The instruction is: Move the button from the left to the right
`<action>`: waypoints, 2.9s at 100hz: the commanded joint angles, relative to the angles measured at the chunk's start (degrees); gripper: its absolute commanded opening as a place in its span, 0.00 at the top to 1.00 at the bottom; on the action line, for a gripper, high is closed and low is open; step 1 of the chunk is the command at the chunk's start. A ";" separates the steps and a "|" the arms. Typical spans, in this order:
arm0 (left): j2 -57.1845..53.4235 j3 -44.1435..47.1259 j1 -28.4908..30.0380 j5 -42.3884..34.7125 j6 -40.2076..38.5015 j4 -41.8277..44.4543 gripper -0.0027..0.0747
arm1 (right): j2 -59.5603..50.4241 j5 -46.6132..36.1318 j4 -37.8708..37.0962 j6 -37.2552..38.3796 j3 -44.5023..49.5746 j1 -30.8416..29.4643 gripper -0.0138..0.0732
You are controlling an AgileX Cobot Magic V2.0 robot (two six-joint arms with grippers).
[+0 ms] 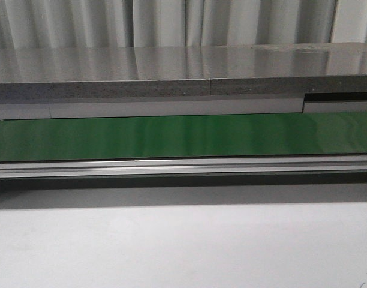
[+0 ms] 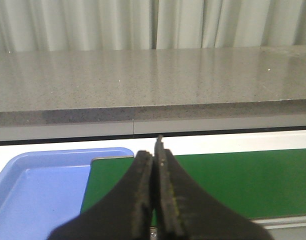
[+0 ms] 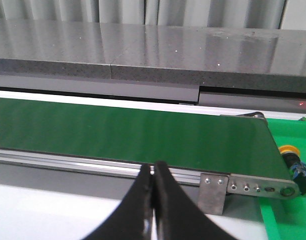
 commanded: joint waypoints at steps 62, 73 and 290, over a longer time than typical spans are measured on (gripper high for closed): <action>0.76 -1.74 -0.40 -4.10 -0.04 -0.79 0.99 | -1.33 -12.97 -1.31 1.77 4.42 -0.18 0.92; 0.76 -1.74 -0.40 -4.10 -0.04 -0.79 0.99 | -1.33 -12.97 -1.22 1.77 4.42 -0.18 0.92; -15.90 21.04 -0.40 -18.39 -20.22 21.86 0.99 | -1.33 -12.97 -1.22 1.77 4.42 -0.18 0.92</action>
